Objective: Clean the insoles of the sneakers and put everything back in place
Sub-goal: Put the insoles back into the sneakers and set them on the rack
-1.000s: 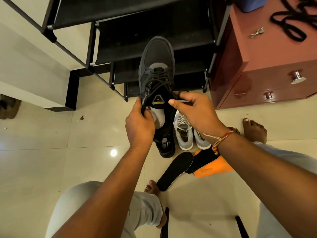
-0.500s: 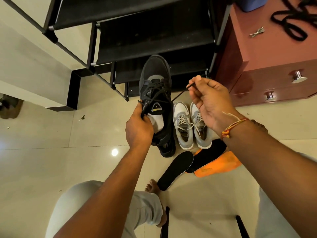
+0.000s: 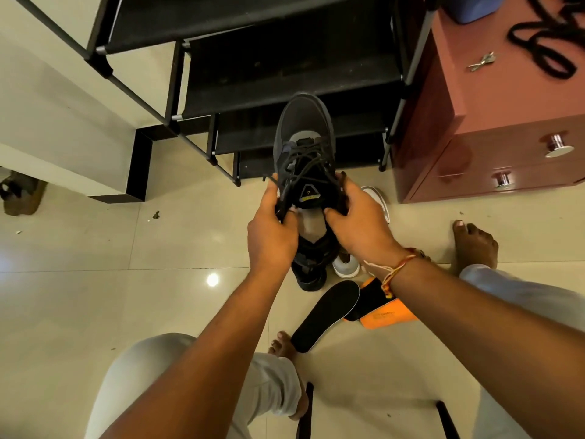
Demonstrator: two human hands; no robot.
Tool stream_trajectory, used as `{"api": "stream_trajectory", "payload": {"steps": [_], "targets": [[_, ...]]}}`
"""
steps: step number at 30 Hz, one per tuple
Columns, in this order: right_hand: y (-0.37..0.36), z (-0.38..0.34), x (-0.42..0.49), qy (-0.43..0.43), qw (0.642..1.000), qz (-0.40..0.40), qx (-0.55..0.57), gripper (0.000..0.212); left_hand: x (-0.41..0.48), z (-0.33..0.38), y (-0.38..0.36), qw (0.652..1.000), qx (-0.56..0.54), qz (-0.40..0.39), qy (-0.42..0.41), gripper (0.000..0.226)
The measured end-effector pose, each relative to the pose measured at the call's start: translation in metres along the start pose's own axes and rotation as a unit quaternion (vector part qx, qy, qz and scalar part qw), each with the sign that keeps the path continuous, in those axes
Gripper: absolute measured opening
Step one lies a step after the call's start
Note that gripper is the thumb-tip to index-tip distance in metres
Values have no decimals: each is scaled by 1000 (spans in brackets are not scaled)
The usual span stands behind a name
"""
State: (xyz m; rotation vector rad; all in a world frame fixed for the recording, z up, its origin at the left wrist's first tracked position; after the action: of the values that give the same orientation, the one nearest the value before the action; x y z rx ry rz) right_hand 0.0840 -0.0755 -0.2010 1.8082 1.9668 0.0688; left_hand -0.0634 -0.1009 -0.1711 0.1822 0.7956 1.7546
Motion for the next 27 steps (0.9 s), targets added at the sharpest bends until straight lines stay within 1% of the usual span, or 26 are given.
{"api": "stream_trajectory", "payload": {"steps": [2, 3, 5, 7, 8, 11, 14, 15, 17, 22, 24, 27], "targets": [[6, 1, 2, 0, 998, 20, -54, 54, 0, 2, -3, 997, -62, -38, 3, 64], [7, 1, 2, 7, 998, 21, -67, 53, 0, 4, -4, 991, -120, -55, 18, 61], [10, 2, 3, 16, 995, 22, -93, 49, -2, 6, -4, 969, -227, -78, 57, 42], [11, 3, 4, 18, 994, 20, -110, 48, -1, 5, -1, 956, -272, -50, 95, 21], [11, 4, 4, 17, 993, 17, -118, 48, 0, 4, 2, 956, -275, -21, 102, 17], [11, 3, 2, 27, 987, 11, -161, 53, 5, 6, 15, 953, -285, 58, 78, 12], [9, 7, 0, 28, 976, -15, -215, 63, 11, 16, 32, 930, -352, 90, 54, 10], [8, 9, 1, 18, 975, -25, -220, 67, 12, 19, 38, 926, -361, 102, 42, 10], [7, 10, 1, 7, 968, -38, -248, 72, 12, 24, 47, 932, -340, 127, 6, 12], [7, 8, 1, 5, 952, -28, -304, 78, 11, 34, 63, 935, -303, 171, -72, 15], [8, 8, 1, 5, 956, -27, -293, 77, 14, 34, 64, 936, -297, 171, -76, 14], [6, 8, 0, 9, 964, -36, -264, 74, 16, 30, 56, 946, -284, 146, -45, 12]]}}
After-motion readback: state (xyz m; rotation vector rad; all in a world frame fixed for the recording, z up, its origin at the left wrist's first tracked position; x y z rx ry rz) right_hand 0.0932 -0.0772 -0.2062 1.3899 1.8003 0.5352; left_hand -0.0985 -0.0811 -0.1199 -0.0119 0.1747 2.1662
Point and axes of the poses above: each hand's wrist, its own x-axis towards the middle knuckle, its own y-axis out of the back of the hand, z = x × y, the point moved 4 cm from there along x, towards the middle knuckle, and after that the axes turned 1 degree about -x, right-handed, at the moved point
